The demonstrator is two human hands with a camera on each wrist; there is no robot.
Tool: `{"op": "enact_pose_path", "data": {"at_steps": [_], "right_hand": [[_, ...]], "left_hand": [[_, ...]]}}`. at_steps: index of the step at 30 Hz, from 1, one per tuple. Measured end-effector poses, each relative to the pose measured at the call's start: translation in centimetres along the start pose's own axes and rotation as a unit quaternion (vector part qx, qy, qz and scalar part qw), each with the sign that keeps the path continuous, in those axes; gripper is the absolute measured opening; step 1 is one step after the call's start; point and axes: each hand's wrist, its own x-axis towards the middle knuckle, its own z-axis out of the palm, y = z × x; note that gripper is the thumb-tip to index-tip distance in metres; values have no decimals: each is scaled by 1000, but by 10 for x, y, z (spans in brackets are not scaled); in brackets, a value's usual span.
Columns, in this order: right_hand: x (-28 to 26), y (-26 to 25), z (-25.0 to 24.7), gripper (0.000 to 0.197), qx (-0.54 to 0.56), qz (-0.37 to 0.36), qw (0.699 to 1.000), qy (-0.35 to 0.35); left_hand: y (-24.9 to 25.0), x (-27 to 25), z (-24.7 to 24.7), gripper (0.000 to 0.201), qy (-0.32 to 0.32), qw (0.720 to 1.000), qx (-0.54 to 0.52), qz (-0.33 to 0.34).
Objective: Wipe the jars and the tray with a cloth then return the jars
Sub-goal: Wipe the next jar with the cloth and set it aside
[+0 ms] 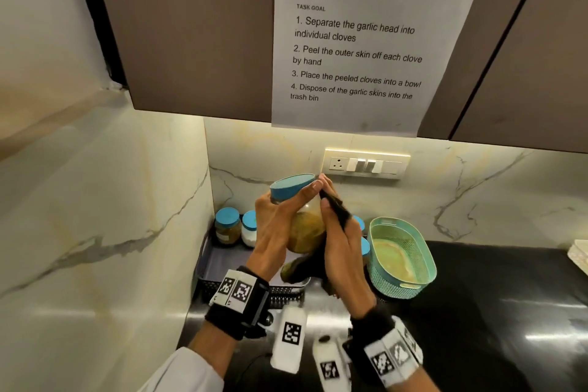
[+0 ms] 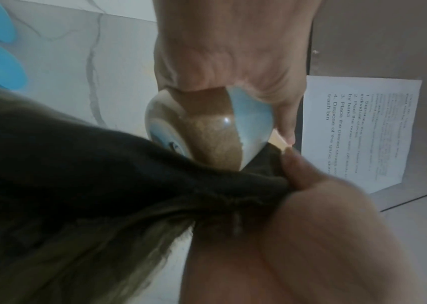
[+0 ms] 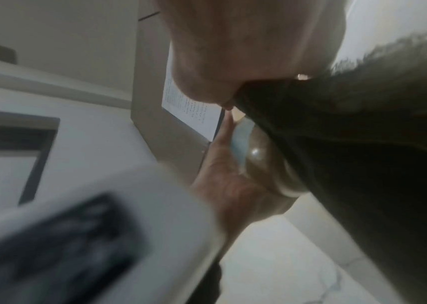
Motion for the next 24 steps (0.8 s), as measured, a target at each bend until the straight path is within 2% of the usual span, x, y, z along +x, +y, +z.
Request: {"op": "enact_pose_path", "data": {"at_steps": [3,4,7,9,11,13,15,17,20,21,24], "right_hand": [[27,-8,0,40,11,104,994,18],[26,-12,0,44,-2,101,995,21],[-1,-9,10,50,-30,-1,999,13],[-19,-4,19,56,-17,-43,999,-4],[-8,-1,19,56,-27,-30,999,-9],[14,-11,15,39,-22,39,999,-6],[22,-18,11,31,-18,66,998,2],[5,-18,15,34,-37,20,999,4],[-17,-1,20,53,-42,-55,997,-18],[-12,4,16,53,-56,-45,997,-18],[21,-2,6,41,-33,61,997,-22]], "left_hand": [[-3,-8,4,55,-24,999,31,14],[-3,-9,4,54,-26,999,26,18],[3,-6,-1,59,-5,1000,13,23],[-1,-4,-7,69,5,1000,0,18],[-4,-5,-6,74,14,1000,-16,9],[-5,-10,-4,76,15,1000,-19,7],[-3,-10,-1,80,12,1000,-10,6],[-1,-8,-3,74,10,1000,-13,-1],[-4,-7,-9,66,13,1000,-24,-13],[-4,-8,-8,63,15,999,-28,-15],[-9,-12,-3,57,10,1000,-23,-6]]}}
